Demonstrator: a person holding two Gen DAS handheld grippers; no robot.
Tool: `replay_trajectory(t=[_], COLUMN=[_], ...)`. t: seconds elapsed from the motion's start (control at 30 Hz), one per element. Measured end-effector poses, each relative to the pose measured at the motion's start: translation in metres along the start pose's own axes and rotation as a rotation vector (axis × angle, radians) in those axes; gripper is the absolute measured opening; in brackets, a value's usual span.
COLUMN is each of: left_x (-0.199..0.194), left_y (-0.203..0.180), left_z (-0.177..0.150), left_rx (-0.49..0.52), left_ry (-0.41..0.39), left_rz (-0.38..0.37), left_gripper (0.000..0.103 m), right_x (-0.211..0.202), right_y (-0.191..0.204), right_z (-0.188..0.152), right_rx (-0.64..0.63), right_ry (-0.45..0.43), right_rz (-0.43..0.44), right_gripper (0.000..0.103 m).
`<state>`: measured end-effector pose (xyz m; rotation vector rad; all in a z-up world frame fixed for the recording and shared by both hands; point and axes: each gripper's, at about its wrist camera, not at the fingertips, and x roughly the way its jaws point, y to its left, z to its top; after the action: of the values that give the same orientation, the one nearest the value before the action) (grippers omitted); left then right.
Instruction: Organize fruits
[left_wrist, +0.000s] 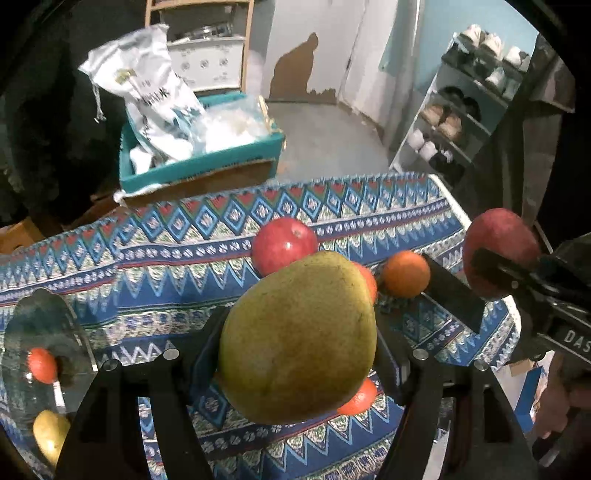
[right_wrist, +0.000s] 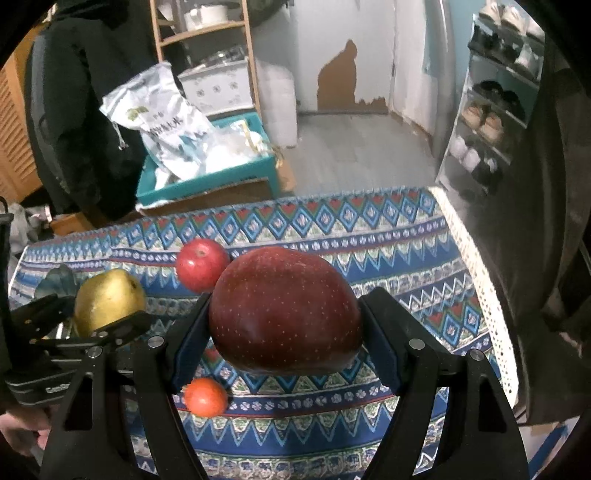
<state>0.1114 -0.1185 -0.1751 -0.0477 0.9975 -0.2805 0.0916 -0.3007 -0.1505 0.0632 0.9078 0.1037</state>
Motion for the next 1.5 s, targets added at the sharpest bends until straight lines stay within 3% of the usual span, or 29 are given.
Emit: replay_trajectory(t=[0.37, 0.7, 1.5], left_x=[-0.065, -0.105, -0.139], left_y=[0.001, 0.021, 0.115], left_z=[0.007, 0.005, -0.02], left_rx=[-0.003, -0.036, -0.203], left_ry=[-0.123, -0.181, -0.218], left_rz=[0.002, 0.0, 0.082], left_gripper=[0.074, 0.074, 0.074], right_x=[-0.041, -0.07, -0.054], right_y=[0.022, 0.052, 0.165], right_z=[0.015, 0.025, 0.045], right_rx=[-0.041, -0.088, -0.205], right_ry=[-0.093, -0.153, -0.123], right_rz=[0.035, 0.084, 0.234], right_gripper=[0.077, 0.077, 0.077])
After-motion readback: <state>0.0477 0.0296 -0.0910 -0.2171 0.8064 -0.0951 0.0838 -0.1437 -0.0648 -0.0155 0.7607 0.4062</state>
